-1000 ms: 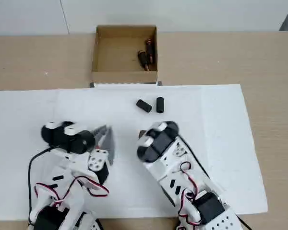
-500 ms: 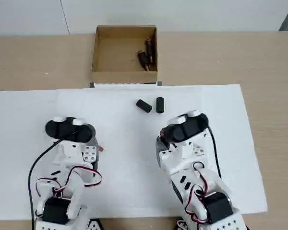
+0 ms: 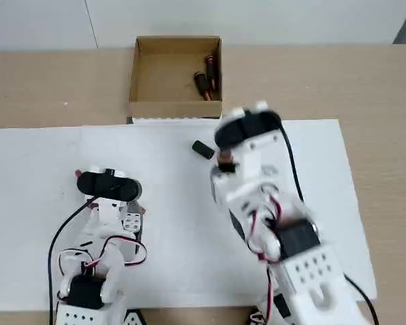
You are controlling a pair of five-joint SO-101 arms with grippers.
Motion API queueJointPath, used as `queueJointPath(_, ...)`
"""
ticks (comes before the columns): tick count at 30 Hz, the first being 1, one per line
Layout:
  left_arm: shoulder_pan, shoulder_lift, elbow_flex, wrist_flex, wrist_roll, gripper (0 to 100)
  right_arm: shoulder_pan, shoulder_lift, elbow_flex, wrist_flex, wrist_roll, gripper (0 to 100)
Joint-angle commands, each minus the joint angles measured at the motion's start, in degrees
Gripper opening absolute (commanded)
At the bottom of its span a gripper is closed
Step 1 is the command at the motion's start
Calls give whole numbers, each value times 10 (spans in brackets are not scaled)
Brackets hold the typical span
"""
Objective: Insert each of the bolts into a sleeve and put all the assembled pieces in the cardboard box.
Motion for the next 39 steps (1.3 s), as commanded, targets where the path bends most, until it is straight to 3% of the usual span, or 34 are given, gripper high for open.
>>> queueJointPath(1, -4, -6, -2, -3, -4, 6, 7, 102, -121, -44, 0, 4)
queueJointPath(13, -5, -6, -2, -3, -1, 6, 51, 482, -464, -167, 86, 4)
queueJointPath(21, -8, -6, -2, -3, 1, 6, 53, 698, -665, -213, 90, 4)
queueJointPath(30, -9, -6, -2, -1, 1, 6, 43, 882, -758, -313, 201, 6)
queueJointPath(36, -9, -6, -2, -1, 1, 6, 34, 947, -800, -317, 222, 14)
queueJointPath(39, -9, -6, -2, -1, 1, 6, 34, 958, -806, -311, 224, 86)
